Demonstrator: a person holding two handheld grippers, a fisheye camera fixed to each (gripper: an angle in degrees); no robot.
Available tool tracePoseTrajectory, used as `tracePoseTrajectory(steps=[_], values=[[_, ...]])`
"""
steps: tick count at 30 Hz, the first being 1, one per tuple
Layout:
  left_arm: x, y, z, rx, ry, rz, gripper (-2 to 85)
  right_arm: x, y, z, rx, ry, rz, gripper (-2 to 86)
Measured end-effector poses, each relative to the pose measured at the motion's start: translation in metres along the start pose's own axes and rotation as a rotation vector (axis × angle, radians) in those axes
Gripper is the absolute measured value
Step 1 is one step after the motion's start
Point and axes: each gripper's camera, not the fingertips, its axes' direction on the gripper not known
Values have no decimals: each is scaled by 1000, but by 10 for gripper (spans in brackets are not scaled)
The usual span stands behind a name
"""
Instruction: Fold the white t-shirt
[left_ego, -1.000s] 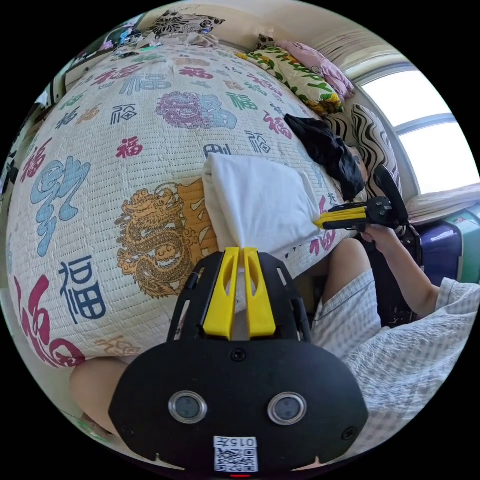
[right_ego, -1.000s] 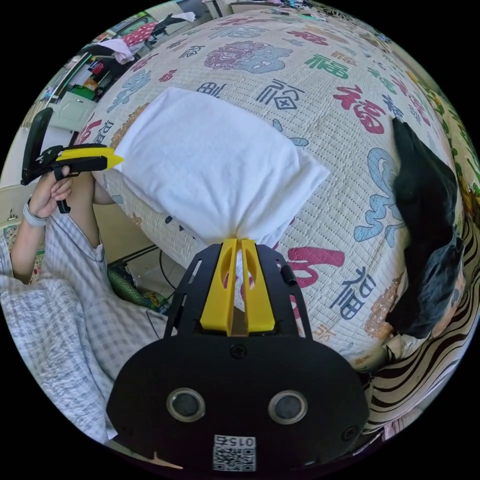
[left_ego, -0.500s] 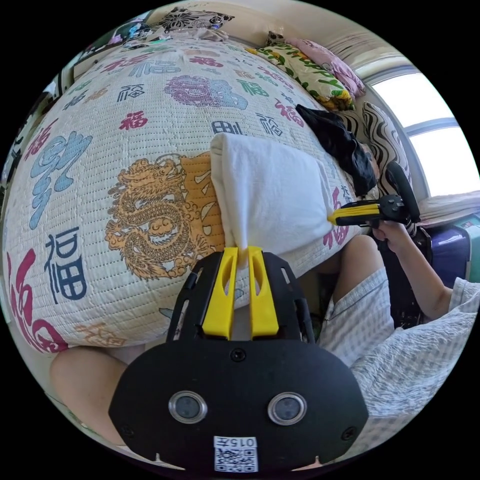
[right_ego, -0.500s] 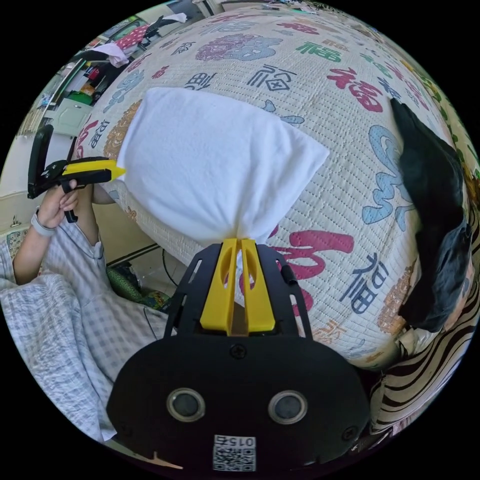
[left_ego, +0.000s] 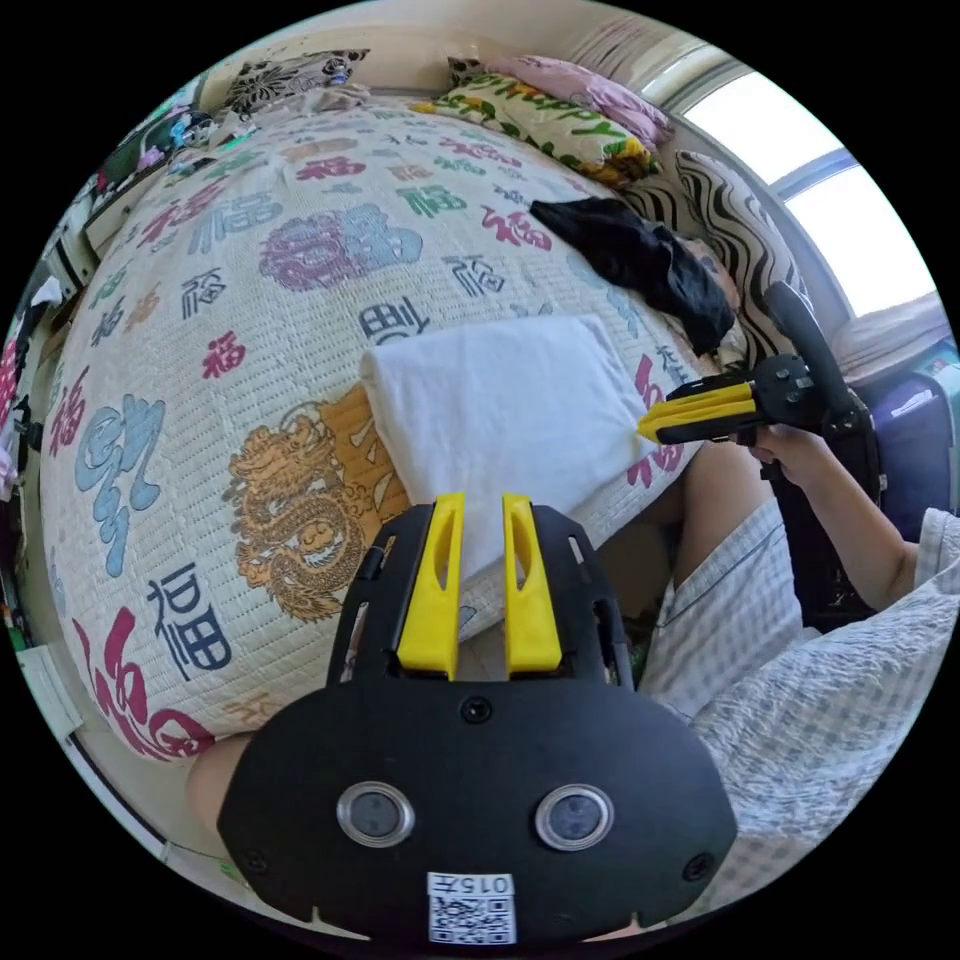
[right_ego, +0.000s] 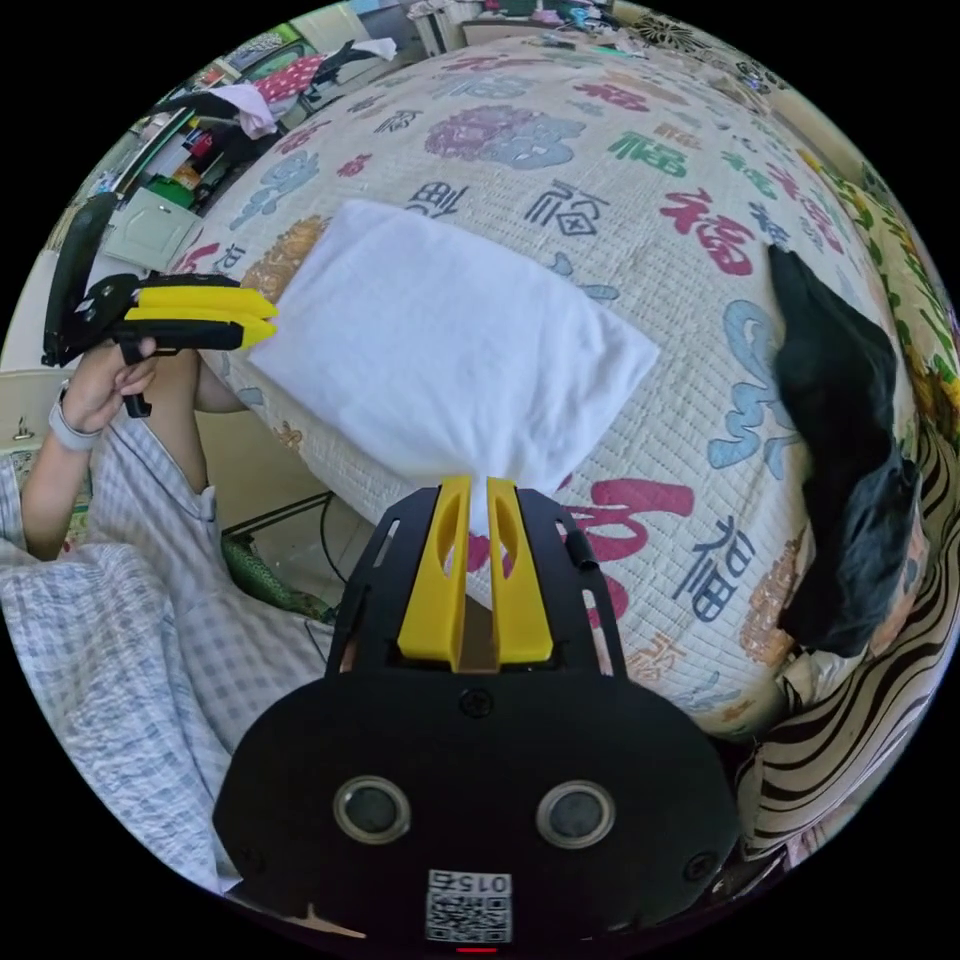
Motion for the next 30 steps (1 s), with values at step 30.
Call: tracePoseTrajectory(steps=[30], values=[[-142, -15, 15, 65, 250, -126, 92, 133, 27, 38, 162, -353, 204, 80]])
